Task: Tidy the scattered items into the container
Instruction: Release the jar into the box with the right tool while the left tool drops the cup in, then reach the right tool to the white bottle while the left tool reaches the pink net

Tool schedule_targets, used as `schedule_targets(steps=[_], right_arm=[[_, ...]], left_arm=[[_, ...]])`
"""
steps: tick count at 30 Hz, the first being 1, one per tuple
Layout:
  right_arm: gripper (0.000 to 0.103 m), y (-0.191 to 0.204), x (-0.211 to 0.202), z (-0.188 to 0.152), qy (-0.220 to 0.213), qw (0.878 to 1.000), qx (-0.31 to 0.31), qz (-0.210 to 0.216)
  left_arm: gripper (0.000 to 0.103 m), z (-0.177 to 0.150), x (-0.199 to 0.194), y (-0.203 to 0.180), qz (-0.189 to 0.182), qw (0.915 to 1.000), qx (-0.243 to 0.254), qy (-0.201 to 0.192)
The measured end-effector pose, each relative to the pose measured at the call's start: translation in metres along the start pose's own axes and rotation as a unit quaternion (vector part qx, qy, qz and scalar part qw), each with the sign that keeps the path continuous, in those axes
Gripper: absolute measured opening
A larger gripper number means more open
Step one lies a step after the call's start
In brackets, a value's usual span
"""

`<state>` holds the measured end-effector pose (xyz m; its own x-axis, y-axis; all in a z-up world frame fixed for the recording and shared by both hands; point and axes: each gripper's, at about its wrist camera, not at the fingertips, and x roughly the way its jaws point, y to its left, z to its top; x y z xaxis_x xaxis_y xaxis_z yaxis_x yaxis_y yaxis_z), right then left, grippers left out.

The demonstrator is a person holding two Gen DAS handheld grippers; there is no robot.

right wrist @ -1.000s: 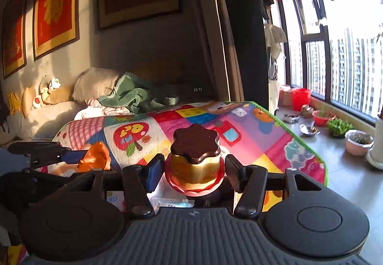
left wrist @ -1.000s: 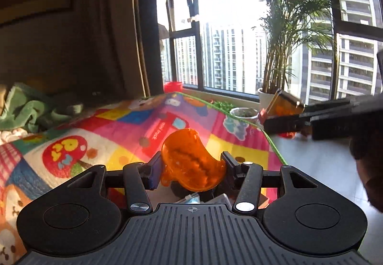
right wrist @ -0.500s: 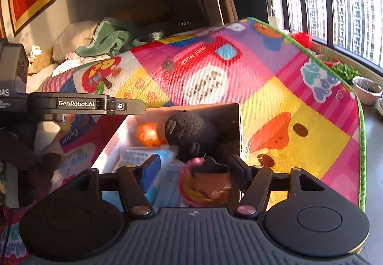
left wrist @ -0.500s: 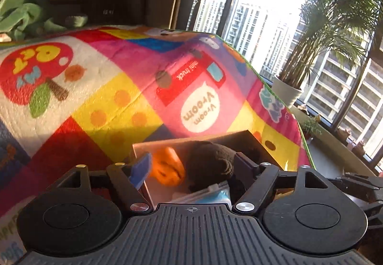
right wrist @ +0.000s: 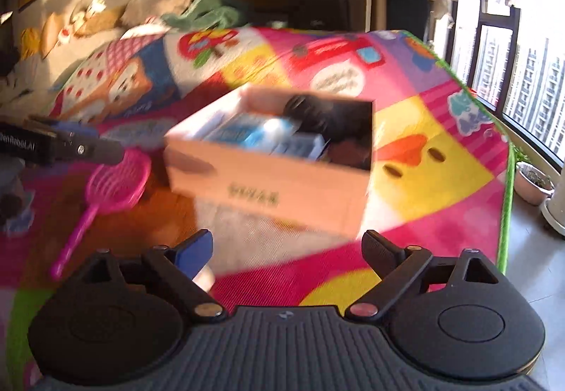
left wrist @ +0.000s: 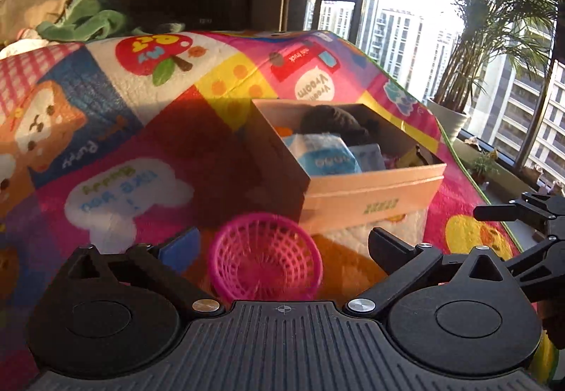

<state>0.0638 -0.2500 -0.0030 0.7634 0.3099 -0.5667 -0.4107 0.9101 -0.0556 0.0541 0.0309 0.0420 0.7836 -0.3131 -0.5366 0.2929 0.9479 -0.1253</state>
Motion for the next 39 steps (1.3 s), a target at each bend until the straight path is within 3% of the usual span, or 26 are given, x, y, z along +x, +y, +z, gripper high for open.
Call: schedule_targets(steps=[5,11,15,16,18,23,30,35,39], right_arm=[[0.092,0.035,-0.012,-0.019,0.005,0.999,-0.019,0.030],[0.078,0.047,-0.017,-0.023,0.013,0.999,-0.020,0.046],[0.069,0.046,-0.016,-0.025,0.018,0.999,-0.012,0.044],[0.067,0.046,-0.016,-0.025,0.018,0.999,-0.009,0.044],[0.054,0.045,-0.015,-0.025,0.016,0.999,-0.005,0.045],[0.038,0.041,-0.017,-0.024,0.015,0.999,-0.004,0.035],[0.037,0.032,-0.019,-0.024,0.014,1.000,-0.004,0.016],[0.037,0.041,-0.019,-0.022,0.015,0.999,-0.018,0.035],[0.037,0.044,-0.010,-0.017,0.023,0.999,-0.014,0.045]], left_arm=[[0.103,-0.020,0.005,-0.008,-0.001,0.9996,-0.004,0.029],[0.103,-0.021,0.020,-0.014,0.021,0.9992,0.019,0.027],[0.103,-0.016,0.029,-0.008,0.028,0.9993,0.005,0.026],[0.103,-0.015,0.031,-0.007,0.025,0.9993,0.002,0.027],[0.103,-0.015,0.031,-0.007,0.010,0.9995,0.000,0.029],[0.103,-0.023,0.028,-0.016,-0.049,0.9980,-0.005,0.040],[0.103,-0.038,0.022,-0.036,-0.098,0.9943,0.016,0.038],[0.103,-0.042,0.009,-0.032,-0.052,0.9985,0.011,0.018],[0.103,-0.044,0.006,-0.019,-0.031,0.9990,-0.026,0.019]])
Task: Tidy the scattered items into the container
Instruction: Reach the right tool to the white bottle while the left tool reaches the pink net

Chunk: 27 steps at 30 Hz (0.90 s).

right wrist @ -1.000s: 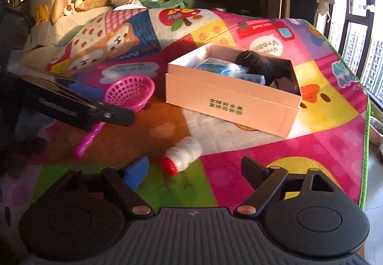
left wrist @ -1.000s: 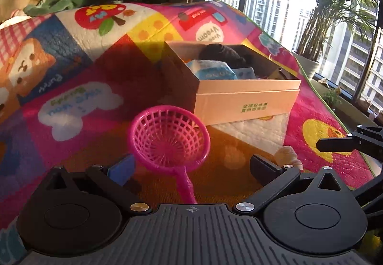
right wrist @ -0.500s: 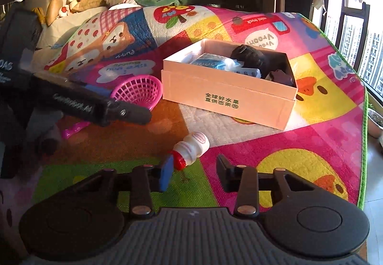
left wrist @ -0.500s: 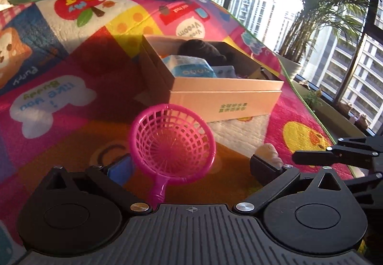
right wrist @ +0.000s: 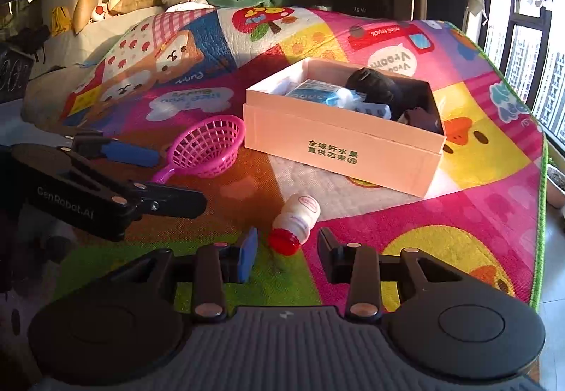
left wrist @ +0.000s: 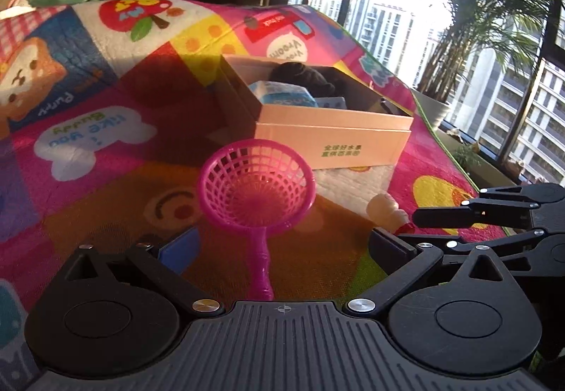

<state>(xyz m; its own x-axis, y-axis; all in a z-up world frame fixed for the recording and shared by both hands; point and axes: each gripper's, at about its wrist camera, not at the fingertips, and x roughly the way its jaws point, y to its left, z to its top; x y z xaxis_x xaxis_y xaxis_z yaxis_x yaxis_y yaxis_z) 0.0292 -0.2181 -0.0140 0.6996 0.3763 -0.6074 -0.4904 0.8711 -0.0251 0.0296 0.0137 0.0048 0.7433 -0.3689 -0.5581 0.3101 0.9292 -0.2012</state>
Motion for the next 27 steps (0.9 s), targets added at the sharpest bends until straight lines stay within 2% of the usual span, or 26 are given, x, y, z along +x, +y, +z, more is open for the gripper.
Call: schedule_targets(steps=[2,6,13,19,23,27], right_arm=[[0.037,0.002,0.006,0.001,0.009,1.000,-0.002,0.001],[0.025,0.003,0.002,0.004,0.006,1.000,-0.006,-0.004],[0.024,0.000,-0.013,0.013,-0.018,1.000,-0.013,-0.021],[0.026,0.003,0.001,0.003,0.022,1.000,-0.012,-0.003],[0.026,0.000,0.009,-0.001,0.025,1.000,0.010,-0.002],[0.011,-0.004,0.006,0.003,0.020,1.000,0.016,0.001]], left_arm=[[0.103,0.001,0.001,0.005,0.003,0.9999,-0.016,0.004],[0.103,0.001,0.003,0.009,0.003,0.9995,-0.029,0.011],[0.103,0.000,0.003,0.008,0.004,0.9996,-0.027,0.011],[0.103,0.000,0.003,0.007,0.005,0.9996,-0.026,0.012],[0.103,-0.001,0.004,0.006,0.008,0.9996,-0.023,0.014],[0.103,-0.001,0.005,0.005,0.010,0.9996,-0.022,0.015]])
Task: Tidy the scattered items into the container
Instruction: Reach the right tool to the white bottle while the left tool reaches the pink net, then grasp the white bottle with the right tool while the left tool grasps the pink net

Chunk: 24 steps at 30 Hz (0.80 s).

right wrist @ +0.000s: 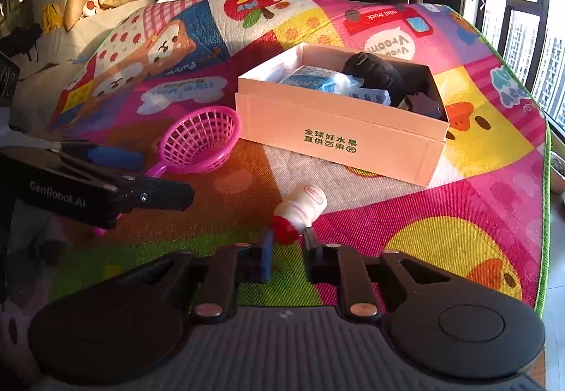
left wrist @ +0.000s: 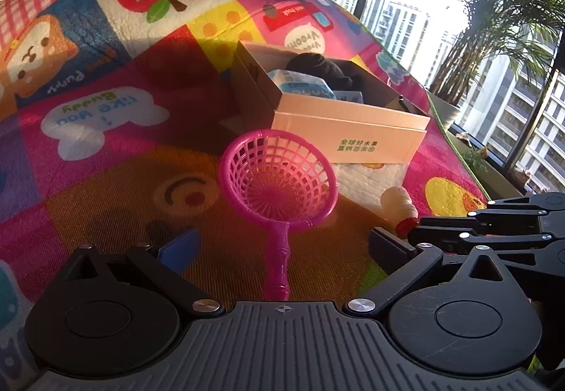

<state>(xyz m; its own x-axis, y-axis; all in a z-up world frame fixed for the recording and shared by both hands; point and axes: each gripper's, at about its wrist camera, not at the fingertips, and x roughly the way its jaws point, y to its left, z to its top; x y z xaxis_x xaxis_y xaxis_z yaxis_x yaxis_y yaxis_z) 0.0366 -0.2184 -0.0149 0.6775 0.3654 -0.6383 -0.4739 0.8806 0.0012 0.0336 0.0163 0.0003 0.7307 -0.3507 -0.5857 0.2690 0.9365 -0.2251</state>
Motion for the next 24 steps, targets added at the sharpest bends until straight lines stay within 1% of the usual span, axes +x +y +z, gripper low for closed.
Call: schedule_targets(steps=[2,6,10,13,15,17,19,20,21,24], right_arm=[[0.011,-0.003,-0.005,0.002,-0.006,1.000,0.006,0.004],[0.011,-0.006,-0.014,0.006,-0.020,1.000,0.008,-0.005],[0.012,-0.002,-0.012,0.005,-0.018,1.000,-0.007,-0.006],[0.021,0.002,-0.006,0.002,-0.008,1.000,-0.006,-0.003],[0.037,0.003,0.000,0.000,-0.007,1.000,0.003,-0.004],[0.042,0.003,0.004,-0.001,-0.010,1.000,0.011,-0.011],[0.041,0.002,0.008,0.000,-0.008,1.000,0.014,-0.011],[0.036,0.002,0.009,0.000,-0.005,1.000,0.013,-0.011],[0.025,0.002,0.009,0.000,-0.003,1.000,0.012,-0.010],[0.025,0.000,0.004,-0.001,-0.001,1.000,0.013,-0.004]], left_arm=[[0.103,0.000,0.000,0.000,0.000,1.0000,0.000,0.000],[0.103,0.000,0.000,0.000,0.000,1.0000,0.000,0.000],[0.103,0.000,0.000,0.000,-0.001,1.0000,-0.001,0.000],[0.103,0.000,0.000,0.000,-0.001,1.0000,-0.001,0.000],[0.103,0.000,0.000,0.000,-0.001,1.0000,-0.001,0.000],[0.103,0.000,0.000,0.000,-0.001,1.0000,-0.001,0.000],[0.103,0.000,0.000,0.000,-0.001,1.0000,-0.001,0.000],[0.103,0.000,0.000,0.000,-0.001,1.0000,-0.001,0.000],[0.103,0.000,0.000,0.000,-0.001,1.0000,-0.001,0.000],[0.103,0.000,0.000,0.001,-0.001,1.0000,-0.002,0.000]])
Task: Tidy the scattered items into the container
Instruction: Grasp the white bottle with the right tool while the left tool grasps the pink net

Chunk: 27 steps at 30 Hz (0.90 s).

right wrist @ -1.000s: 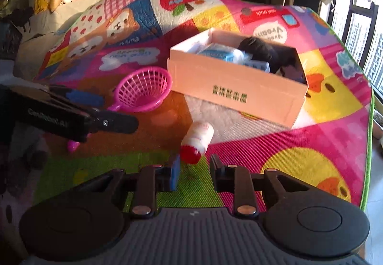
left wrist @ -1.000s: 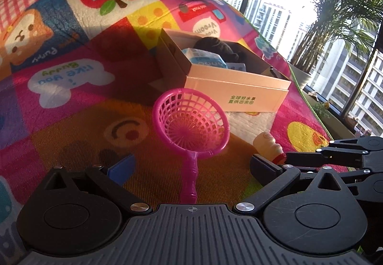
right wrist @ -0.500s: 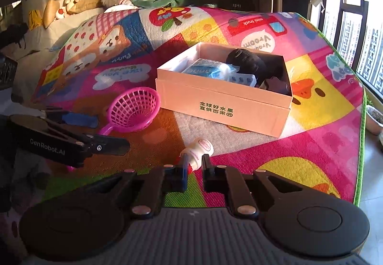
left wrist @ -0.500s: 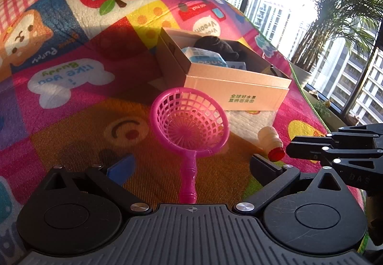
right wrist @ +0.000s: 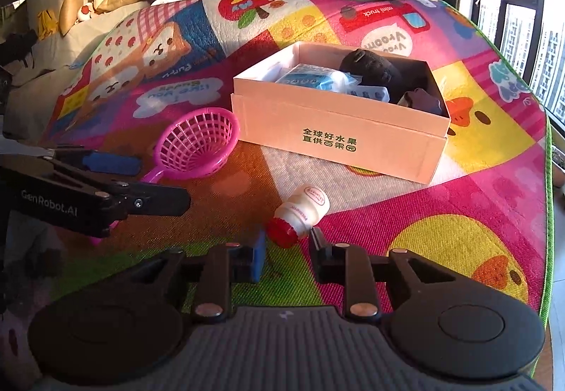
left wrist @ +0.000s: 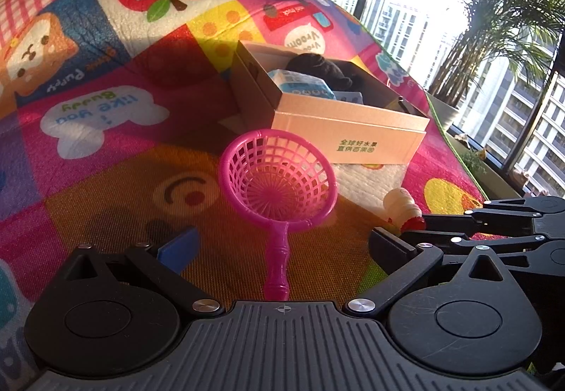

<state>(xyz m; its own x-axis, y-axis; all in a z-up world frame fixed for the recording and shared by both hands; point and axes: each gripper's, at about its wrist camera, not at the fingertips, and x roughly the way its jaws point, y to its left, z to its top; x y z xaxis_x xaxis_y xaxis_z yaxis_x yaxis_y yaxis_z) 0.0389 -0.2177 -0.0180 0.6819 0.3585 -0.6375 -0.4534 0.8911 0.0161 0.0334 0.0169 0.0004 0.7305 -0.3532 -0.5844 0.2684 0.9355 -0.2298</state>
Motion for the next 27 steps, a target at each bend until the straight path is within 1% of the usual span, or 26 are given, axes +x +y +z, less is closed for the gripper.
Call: schedule_targets(steps=[6,7,8,10,13,17,19,20,21,22,27], right_arm=[[0.024,-0.011,-0.022,0.007,-0.001,0.999,0.025,0.019],[0.023,-0.011,-0.026,0.008,-0.002,0.999,0.025,0.022],[0.019,-0.011,-0.029,0.009,-0.004,0.999,0.022,0.023],[0.019,-0.011,-0.032,0.010,-0.006,1.000,0.017,0.025],[0.019,-0.012,-0.026,0.009,-0.003,1.000,0.019,0.018],[0.020,-0.014,-0.019,0.006,-0.004,1.000,0.016,-0.007],[0.032,-0.014,-0.019,0.004,-0.006,1.000,0.008,-0.011],[0.047,-0.013,-0.019,0.002,-0.007,1.000,0.004,-0.011],[0.058,-0.012,-0.019,0.001,-0.011,1.000,-0.003,-0.012],[0.060,-0.011,-0.018,-0.001,-0.014,1.000,-0.011,-0.016],[0.060,-0.012,-0.001,0.002,-0.007,0.999,-0.030,-0.018]], left_arm=[[0.103,0.000,0.001,0.000,0.001,1.0000,0.001,0.001],[0.103,0.000,0.001,0.000,0.001,1.0000,0.001,0.001],[0.103,0.000,0.001,-0.001,0.001,1.0000,0.001,0.001],[0.103,0.000,0.001,-0.001,0.002,1.0000,0.002,0.001],[0.103,0.000,0.001,-0.001,0.002,1.0000,0.002,0.001],[0.103,0.000,0.001,-0.001,0.002,1.0000,0.002,0.001],[0.103,0.000,0.001,-0.001,0.002,1.0000,0.002,0.001],[0.103,0.000,0.001,-0.001,0.002,1.0000,0.003,0.001],[0.103,0.000,0.001,-0.001,0.003,1.0000,0.003,0.001],[0.103,0.000,0.001,-0.001,0.003,1.0000,0.004,0.002],[0.103,0.000,0.002,-0.003,0.006,0.9999,0.007,0.003]])
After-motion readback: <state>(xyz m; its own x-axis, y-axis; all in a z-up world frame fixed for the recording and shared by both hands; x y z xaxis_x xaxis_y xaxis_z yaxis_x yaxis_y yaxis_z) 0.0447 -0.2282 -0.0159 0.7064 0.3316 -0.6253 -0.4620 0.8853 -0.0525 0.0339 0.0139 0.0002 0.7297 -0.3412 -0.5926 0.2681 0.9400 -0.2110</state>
